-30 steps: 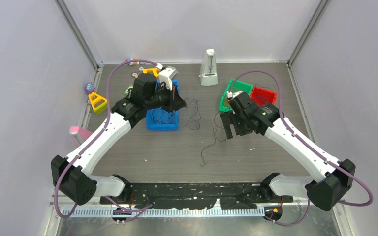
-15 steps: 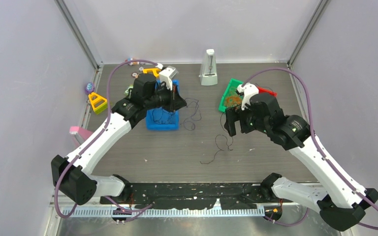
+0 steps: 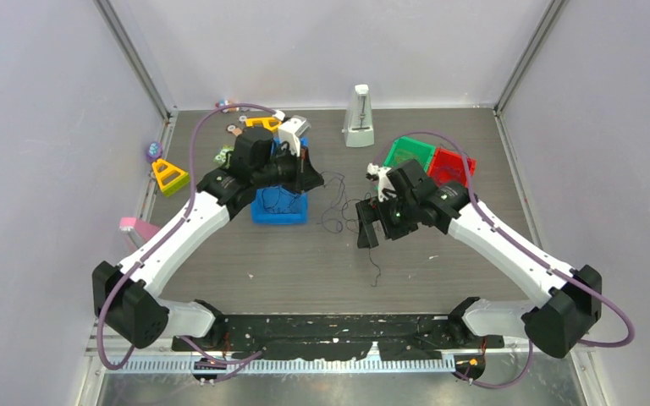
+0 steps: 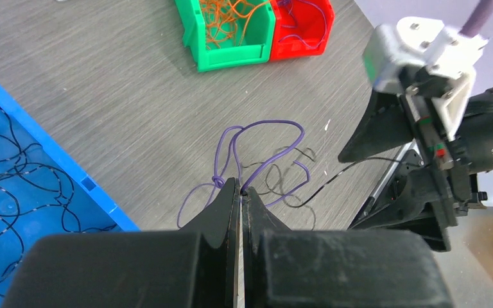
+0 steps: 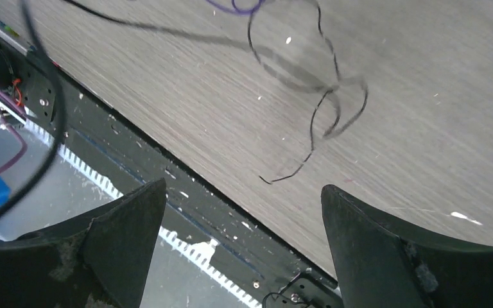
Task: Untangle the cables
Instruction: Place the cable at the center of the board.
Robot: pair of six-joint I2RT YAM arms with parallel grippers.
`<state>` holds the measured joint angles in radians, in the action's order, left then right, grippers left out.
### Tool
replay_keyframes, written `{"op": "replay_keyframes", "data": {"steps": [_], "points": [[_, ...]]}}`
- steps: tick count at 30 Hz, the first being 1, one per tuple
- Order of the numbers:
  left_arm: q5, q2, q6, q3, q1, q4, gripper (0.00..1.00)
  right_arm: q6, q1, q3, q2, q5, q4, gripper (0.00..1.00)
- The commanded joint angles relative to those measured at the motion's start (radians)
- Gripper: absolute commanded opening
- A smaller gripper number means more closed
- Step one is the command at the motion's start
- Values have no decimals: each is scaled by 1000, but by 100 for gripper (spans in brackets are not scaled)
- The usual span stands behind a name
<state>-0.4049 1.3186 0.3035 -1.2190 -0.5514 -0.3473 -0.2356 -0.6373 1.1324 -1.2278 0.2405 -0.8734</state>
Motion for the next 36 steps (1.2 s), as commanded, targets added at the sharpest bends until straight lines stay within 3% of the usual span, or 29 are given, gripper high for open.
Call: {"op": "replay_keyframes", "data": {"steps": [1,9,17,19,20,26,32,36], "points": [[-18,46,8,-38,-5,38,0,-35,13,-51,-9,84,58,95],[35,83,-6,-109,-8,13,0,30,13,-86,-74,-132,-52,95],[95,124,-23,-232,-8,-20,0,-67,-89,-210,-112,-176,-56,95],[97,126,-23,-236,-8,-19,0,-95,-129,-181,-151,-291,-167,95],[97,125,-24,-235,-8,-18,0,-118,-164,-155,-168,-431,-217,95],[104,116,-34,-217,-8,-14,0,-199,-238,202,-299,-864,-592,95],[145,89,-74,-212,-7,-51,0,-191,-245,315,-455,-912,-657,95],[151,70,-98,-194,-7,-64,0,-127,-246,261,-404,-741,-543,95]]}}
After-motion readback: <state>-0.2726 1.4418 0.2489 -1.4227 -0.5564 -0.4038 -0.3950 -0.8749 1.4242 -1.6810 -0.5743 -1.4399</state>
